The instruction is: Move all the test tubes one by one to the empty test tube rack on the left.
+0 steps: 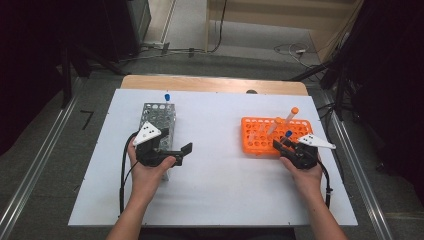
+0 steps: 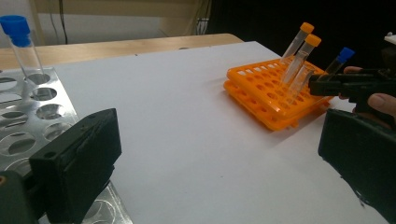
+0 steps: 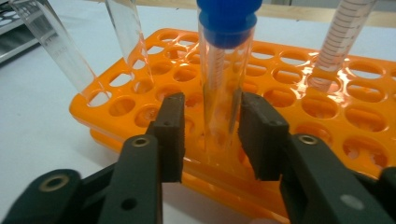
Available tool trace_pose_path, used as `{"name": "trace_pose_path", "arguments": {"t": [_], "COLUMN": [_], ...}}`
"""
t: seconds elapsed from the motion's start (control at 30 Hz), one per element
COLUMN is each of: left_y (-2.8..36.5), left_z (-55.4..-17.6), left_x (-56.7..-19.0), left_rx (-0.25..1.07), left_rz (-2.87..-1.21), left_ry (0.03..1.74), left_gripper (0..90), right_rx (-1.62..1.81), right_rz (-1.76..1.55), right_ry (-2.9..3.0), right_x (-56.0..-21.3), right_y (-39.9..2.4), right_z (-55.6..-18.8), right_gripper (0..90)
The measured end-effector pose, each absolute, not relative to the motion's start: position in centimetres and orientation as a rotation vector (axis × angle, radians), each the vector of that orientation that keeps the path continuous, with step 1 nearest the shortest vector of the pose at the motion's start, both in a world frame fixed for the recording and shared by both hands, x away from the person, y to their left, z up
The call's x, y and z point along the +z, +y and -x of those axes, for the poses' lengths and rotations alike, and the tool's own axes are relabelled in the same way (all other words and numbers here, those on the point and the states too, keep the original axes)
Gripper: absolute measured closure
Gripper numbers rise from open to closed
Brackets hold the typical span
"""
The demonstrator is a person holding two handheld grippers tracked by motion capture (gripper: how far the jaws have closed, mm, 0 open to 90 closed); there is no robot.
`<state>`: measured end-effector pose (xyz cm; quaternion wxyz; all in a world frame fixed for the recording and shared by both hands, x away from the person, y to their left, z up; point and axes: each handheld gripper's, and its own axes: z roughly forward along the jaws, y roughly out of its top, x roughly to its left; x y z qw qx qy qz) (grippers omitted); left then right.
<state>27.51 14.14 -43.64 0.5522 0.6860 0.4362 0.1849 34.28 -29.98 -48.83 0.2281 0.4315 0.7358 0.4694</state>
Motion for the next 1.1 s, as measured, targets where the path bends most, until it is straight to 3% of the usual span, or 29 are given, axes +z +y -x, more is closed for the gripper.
{"name": "trace_pose_path", "arguments": {"t": [0.2, 0.63, 1.1], "left_y": [14.1, 13.7, 12.6], "left_z": [-27.6, -27.6, -27.4], "left_x": [-43.8, -43.8, -43.8], "left_rx": [0.43, 0.417, 0.393], "left_rz": [-1.624, -1.632, -1.662], "left_ry": [1.029, 1.019, 0.972], "left_gripper": [0.0, 0.0, 0.1], "right_rx": [1.273, 1.35, 1.478], "right_rz": [-1.154, -1.029, -0.943], "right_ry": [2.01, 1.999, 2.194], "right_x": [-49.0, -45.6, -45.3], "right_y": [-30.1, -30.0, -28.0], "right_z": [-34.2, -32.2, -30.8], "right_gripper": [74.5, 75.0, 75.2]}}
